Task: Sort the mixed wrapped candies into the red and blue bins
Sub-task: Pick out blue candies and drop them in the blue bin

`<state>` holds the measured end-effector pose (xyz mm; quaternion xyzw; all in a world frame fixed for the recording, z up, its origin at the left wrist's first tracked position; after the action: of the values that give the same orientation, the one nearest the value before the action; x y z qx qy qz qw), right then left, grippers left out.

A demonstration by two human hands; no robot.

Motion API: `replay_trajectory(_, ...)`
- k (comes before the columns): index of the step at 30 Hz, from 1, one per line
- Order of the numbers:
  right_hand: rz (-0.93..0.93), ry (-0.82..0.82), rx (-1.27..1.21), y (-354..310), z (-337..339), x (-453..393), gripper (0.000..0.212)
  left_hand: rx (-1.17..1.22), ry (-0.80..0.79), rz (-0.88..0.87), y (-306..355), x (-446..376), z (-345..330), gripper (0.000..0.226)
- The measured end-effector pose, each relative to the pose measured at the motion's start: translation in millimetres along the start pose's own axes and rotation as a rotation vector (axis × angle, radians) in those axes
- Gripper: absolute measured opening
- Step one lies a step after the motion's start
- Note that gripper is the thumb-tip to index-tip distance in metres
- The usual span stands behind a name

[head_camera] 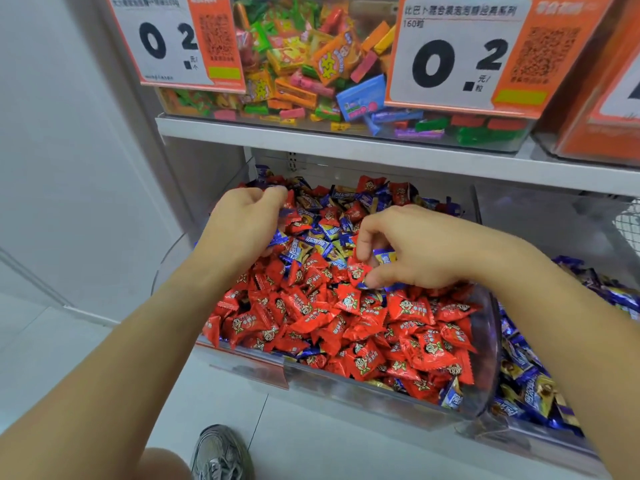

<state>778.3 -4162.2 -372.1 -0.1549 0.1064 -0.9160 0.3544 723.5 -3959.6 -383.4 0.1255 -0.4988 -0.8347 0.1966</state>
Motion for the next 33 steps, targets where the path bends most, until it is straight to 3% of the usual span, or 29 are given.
replay_trajectory(2,-0.01,0.014,-0.125,5.8,6.2,-0.6,0.031,-0.166,0.015,-0.086,0.6,0.4,-0.2,0.051)
replay_trajectory(7,-0.035,0.08,-0.355,21.1,20.2,-4.2,0.035,-0.506,-0.057,-0.313,-0.7,2.5,-5.2,0.007)
replay_trajectory(10,-0.051,0.179,-0.277,21.7,24.9,-13.1,0.038,-0.636,-0.169,-0.336,-5.0,1.0,-10.3,0.01)
replay_trajectory(13,-0.061,0.252,-0.175,11.0,17.0,-26.8,0.046,-0.665,-0.212,-0.342,-6.5,0.7,-13.3,0.033)
replay_trajectory(16,-0.062,0.164,-0.028,4.7,5.0,-40.2,0.053,-0.672,-0.205,-0.341,-6.7,-0.4,-15.1,0.046)
replay_trajectory(19,-0.057,0.045,0.047,0.7,-0.1,-44.2,0.069,-0.731,-0.158,-0.37,-5.7,1.1,-18.0,0.038)
replay_trajectory(21,-0.053,0.048,0.075,-2.2,-4.2,-44.8,0.074,-0.752,-0.139,-0.388,-5.7,1.4,-19.7,0.035)
replay_trajectory(25,-0.057,0.188,0.101,0.8,-11.4,-47.4,0.043,-0.692,-0.1,-0.414,-3.1,-0.1,-20.0,0.045)
replay_trajectory(28,-0.029,0.288,0.041,5.9,-7.8,-44.0,0.02,-0.558,0.042,-0.439,4.2,0.6,-19.8,0.042)
replay_trajectory(33,-0.058,0.495,-0.134,10.4,-1.0,-35.2,0.013,-0.316,0.186,-0.417,16.5,11.3,-17.9,0.031)
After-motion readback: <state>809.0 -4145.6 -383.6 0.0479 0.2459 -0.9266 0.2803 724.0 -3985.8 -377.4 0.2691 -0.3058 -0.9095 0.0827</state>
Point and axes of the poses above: each hand's wrist, its own x-axis away from the middle knuckle, its own z-axis out of the back of the hand, y = z × x, the point moved 2 cm from there along -x, towards the middle knuckle, and after that the axes turned 1 degree about -z, right-handed, at the moved point
